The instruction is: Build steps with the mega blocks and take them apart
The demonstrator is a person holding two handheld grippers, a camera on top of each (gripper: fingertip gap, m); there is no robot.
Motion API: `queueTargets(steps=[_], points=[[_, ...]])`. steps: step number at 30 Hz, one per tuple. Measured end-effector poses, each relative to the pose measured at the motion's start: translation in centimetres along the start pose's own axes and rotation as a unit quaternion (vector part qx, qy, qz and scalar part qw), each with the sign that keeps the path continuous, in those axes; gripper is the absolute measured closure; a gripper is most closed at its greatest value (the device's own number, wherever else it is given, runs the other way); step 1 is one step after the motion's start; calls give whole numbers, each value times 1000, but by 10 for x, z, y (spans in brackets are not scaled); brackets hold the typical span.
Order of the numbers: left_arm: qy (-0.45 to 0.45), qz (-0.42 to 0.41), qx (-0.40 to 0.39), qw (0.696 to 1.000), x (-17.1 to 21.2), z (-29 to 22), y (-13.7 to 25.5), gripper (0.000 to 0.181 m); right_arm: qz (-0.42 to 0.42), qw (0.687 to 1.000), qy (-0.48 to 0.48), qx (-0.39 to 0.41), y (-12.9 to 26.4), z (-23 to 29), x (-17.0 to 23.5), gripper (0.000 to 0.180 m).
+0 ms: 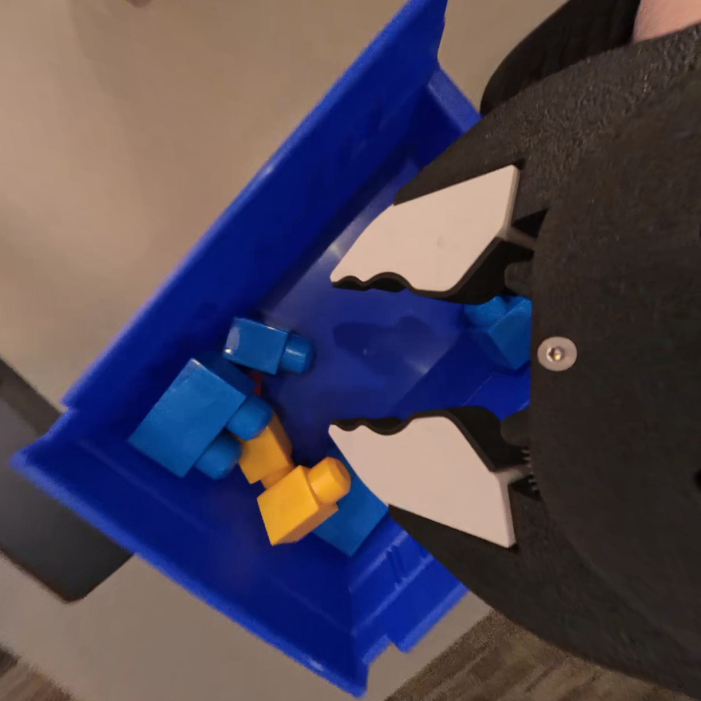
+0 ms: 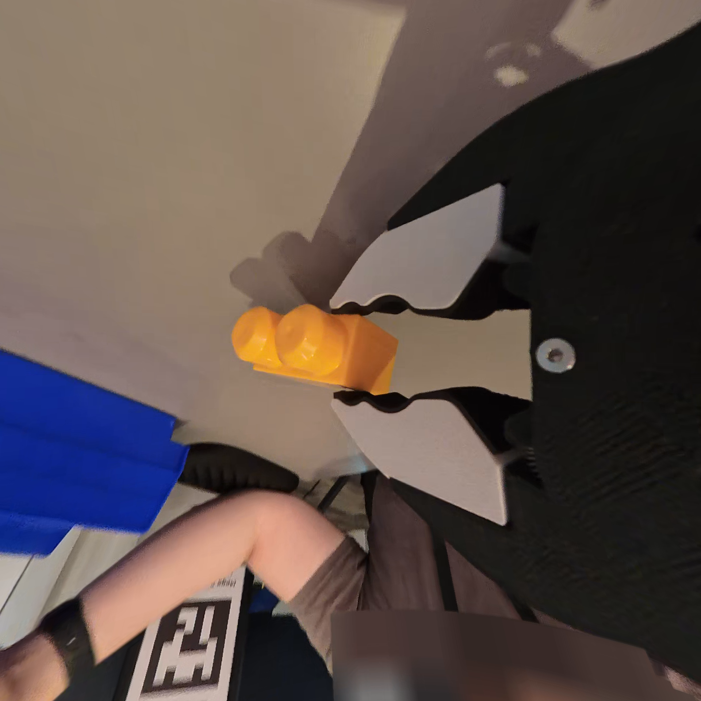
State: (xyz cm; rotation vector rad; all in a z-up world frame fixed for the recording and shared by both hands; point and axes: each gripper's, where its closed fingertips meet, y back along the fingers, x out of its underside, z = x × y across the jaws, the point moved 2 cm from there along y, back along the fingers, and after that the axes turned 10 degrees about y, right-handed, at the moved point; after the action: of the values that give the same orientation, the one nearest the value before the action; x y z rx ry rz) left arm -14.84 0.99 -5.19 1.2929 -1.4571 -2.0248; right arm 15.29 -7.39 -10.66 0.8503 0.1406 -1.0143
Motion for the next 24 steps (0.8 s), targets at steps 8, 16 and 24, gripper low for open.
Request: queueTargets(steps=[8,16,24], points=[[-55,58,11,997,4,-5,-71,115,13,999,-16,-28,-16,-3,5,140],[-64,68,4,996,8,0,-88,143,37,995,53,73,-10,-7,2,125],[-57,68,11,996,19,6,-47,143,-13,991,96,90,29,17,-17,125]])
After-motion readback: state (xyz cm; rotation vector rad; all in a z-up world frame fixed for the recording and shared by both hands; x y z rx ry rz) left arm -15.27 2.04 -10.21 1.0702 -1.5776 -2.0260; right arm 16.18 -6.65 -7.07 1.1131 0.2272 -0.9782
